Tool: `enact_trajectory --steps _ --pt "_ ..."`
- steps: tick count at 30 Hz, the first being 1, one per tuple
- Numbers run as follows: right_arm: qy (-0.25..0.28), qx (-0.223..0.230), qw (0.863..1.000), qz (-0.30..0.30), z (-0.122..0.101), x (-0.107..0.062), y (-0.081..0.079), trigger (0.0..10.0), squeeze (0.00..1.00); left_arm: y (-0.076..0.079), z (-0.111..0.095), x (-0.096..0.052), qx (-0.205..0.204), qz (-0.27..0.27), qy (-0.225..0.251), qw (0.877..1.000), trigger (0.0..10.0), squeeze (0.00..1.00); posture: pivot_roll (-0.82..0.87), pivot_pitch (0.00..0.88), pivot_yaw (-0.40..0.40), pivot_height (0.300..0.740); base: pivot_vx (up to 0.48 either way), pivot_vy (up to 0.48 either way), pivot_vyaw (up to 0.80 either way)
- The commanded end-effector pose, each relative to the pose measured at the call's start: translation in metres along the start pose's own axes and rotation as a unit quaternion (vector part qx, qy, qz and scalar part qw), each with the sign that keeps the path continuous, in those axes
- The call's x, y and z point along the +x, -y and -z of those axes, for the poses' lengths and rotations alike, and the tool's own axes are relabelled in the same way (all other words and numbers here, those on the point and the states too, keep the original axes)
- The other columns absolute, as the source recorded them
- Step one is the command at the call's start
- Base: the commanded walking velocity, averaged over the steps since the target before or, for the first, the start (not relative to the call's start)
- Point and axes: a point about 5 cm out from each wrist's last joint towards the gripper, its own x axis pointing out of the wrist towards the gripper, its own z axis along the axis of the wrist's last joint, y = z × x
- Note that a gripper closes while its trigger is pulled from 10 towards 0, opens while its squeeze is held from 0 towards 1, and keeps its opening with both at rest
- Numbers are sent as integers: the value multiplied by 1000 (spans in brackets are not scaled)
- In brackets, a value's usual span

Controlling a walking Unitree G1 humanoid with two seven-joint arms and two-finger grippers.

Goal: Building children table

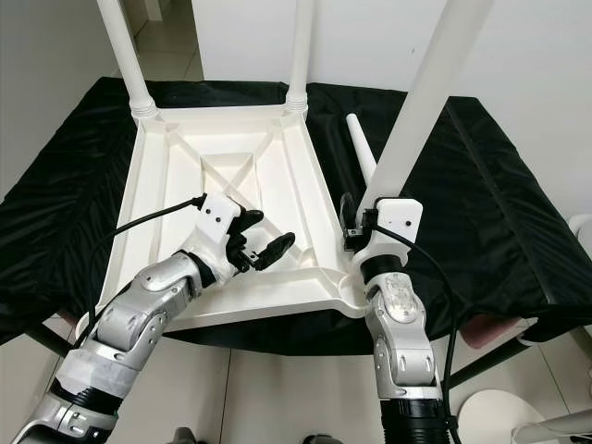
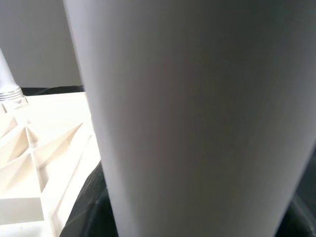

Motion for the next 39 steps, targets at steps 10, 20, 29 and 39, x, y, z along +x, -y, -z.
enact_trajectory --steps 10,20,29,39 --pt "-23 -26 999 -39 8 -9 0 10000 0 13 11 -17 53 37 -13 998 10000 0 -5 74 -20 740 0 0 0" --pt "-31 -31 998 -46 14 -14 1 10000 0 19 11 -27 55 89 -13 994 10000 0 10 63 -28 740 0 0 0" --pt "-30 -22 997 -65 19 -25 -1 10000 0 16 12 -31 79 88 -12 993 10000 0 10 55 -27 740 0 0 0" --pt "-43 -25 996 -76 25 -39 2 10000 0 21 13 -36 72 113 -19 991 10000 0 6 49 -27 740 0 0 0"
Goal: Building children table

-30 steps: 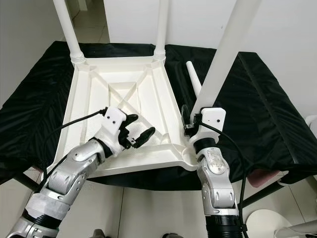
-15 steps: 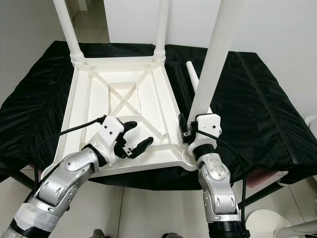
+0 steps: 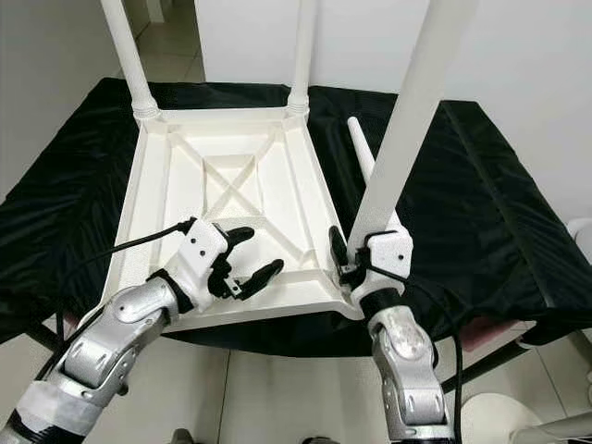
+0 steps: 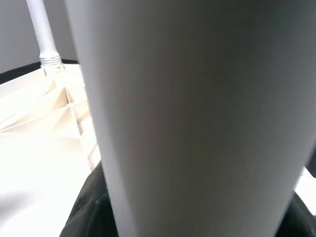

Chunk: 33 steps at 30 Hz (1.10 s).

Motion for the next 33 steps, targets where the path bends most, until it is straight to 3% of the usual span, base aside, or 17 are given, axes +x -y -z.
enact_trajectory --steps 1,14,20,33 --pt "-14 -4 1000 -1 5 -5 2 10000 0 11 3 -2 -3 78 -9 997 10000 0 6 49 -27 740 0 0 0" --pt "-21 -13 1000 3 5 -16 10 10000 0 11 3 -5 3 85 -13 996 10000 0 0 58 -19 740 0 0 0" --pt "-28 -31 999 -23 5 -21 12 10000 0 9 1 -3 6 86 -11 996 10000 0 -3 67 -6 740 0 0 0" --pt "-47 -19 994 -94 11 -26 -4 10000 0 6 -2 -2 8 86 -12 996 10000 0 -5 78 13 740 0 0 0"
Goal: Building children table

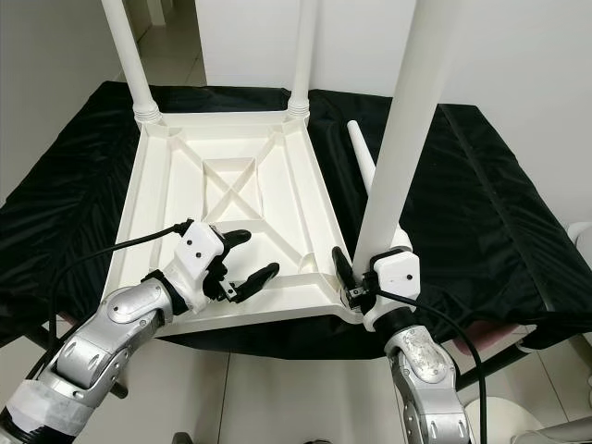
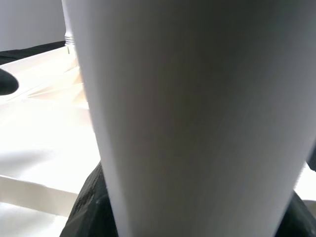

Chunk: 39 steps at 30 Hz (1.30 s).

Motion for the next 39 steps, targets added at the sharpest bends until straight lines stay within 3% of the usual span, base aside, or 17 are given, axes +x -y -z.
enact_trajectory --steps 1,5,20,27,31,39 --pt "-27 19 999 -35 11 -2 -10 10000 0 9 -4 1 5 77 2 997 10000 0 -5 78 13 740 0 0 0" --pt "-31 22 999 -36 15 0 -10 10000 0 8 -5 2 6 77 3 997 10000 0 -2 78 15 740 0 0 0" --pt "-34 104 994 -7 27 11 -3 10000 0 7 -9 1 8 70 8 997 10000 0 11 78 8 740 0 0 0" --pt "-49 112 992 16 30 15 0 10000 0 6 -10 1 7 67 9 998 10000 0 10 78 4 740 0 0 0" --pt "-78 92 992 38 37 17 2 10000 0 7 -10 1 6 66 9 998 10000 0 8 80 2 740 0 0 0" --pt "-77 82 991 76 36 29 6 10000 0 8 -11 2 4 65 10 998 10000 0 6 83 1 740 0 0 0"
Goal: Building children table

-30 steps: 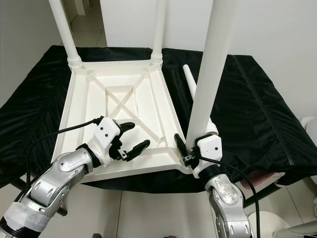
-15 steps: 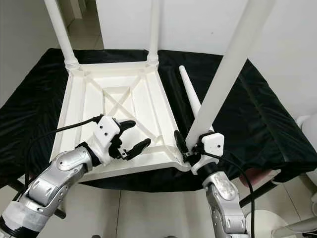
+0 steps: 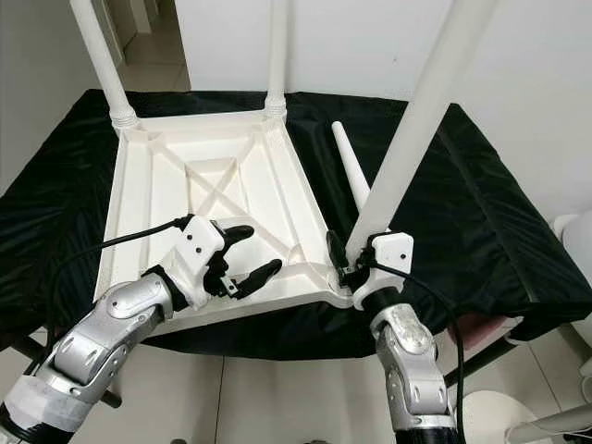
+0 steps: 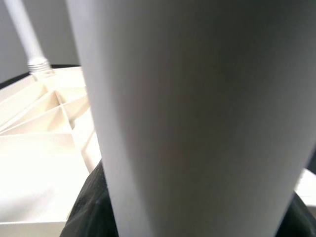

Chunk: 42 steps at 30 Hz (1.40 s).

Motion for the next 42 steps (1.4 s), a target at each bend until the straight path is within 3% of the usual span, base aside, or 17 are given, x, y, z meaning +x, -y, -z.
enact_trajectory --steps 1,9,14,15,17,29,35,42 --pt "-61 1 998 16 23 -4 2 10000 0 7 -3 1 2 58 1 998 10000 0 6 83 1 740 0 0 0" --pt "-53 7 998 34 26 17 -4 10000 0 8 -4 3 0 58 5 998 10000 0 4 76 0 740 0 0 0" --pt "-46 1 998 47 24 21 -5 10000 0 8 -4 4 2 59 6 998 10000 0 6 74 -5 740 0 0 0" --pt "-41 6 996 78 23 23 -8 10000 0 9 -4 4 2 59 6 998 10000 0 5 70 -8 740 0 0 0" --pt "-41 6 996 78 23 23 -8 10000 0 9 -4 4 2 59 6 998 10000 0 5 70 -8 740 0 0 0" --pt "-12 41 978 205 17 30 -26 10000 0 10 -5 5 2 62 9 998 10000 0 9 56 -12 740 0 0 0" --pt "3 16 985 173 13 34 -38 10000 0 11 -5 5 2 62 10 998 10000 0 14 49 -19 740 0 0 0" --pt "5 15 984 179 12 36 -37 10000 0 12 -5 5 1 60 10 998 10000 0 14 41 -25 740 0 0 0"
